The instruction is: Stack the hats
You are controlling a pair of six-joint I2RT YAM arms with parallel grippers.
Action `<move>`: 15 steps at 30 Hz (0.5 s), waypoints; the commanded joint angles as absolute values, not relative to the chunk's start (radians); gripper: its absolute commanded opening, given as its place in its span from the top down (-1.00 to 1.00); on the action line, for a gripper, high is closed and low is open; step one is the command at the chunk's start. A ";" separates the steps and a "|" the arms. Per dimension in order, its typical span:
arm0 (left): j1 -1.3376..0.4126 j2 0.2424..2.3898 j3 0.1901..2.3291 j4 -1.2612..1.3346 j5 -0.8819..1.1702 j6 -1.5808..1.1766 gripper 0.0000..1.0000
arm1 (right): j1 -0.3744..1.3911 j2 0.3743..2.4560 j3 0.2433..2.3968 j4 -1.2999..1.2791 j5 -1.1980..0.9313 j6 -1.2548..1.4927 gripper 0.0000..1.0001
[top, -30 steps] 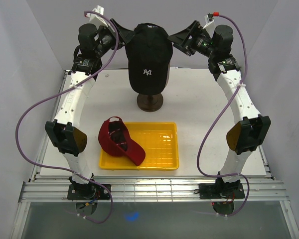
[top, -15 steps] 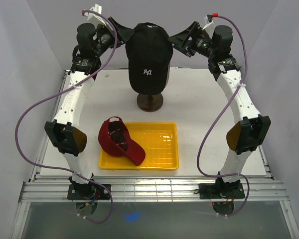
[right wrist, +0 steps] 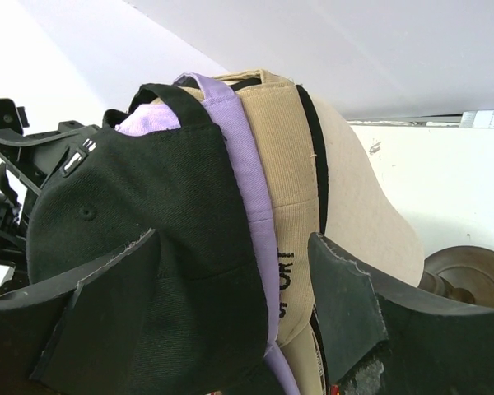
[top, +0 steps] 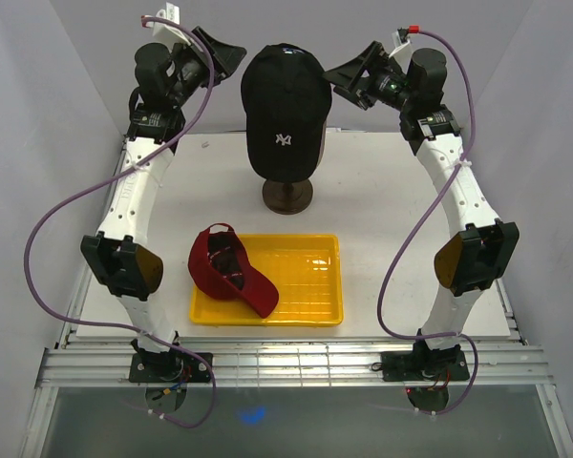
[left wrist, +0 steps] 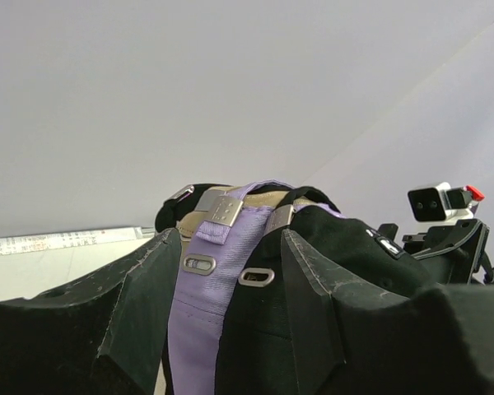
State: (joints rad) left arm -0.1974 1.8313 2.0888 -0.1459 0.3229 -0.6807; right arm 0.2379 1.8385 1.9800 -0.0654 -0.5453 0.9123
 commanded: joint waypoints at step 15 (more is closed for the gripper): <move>-0.137 1.615 1.974 -0.123 0.304 -0.735 -0.25 | 0.134 1.535 1.725 -0.058 -0.486 0.891 -0.57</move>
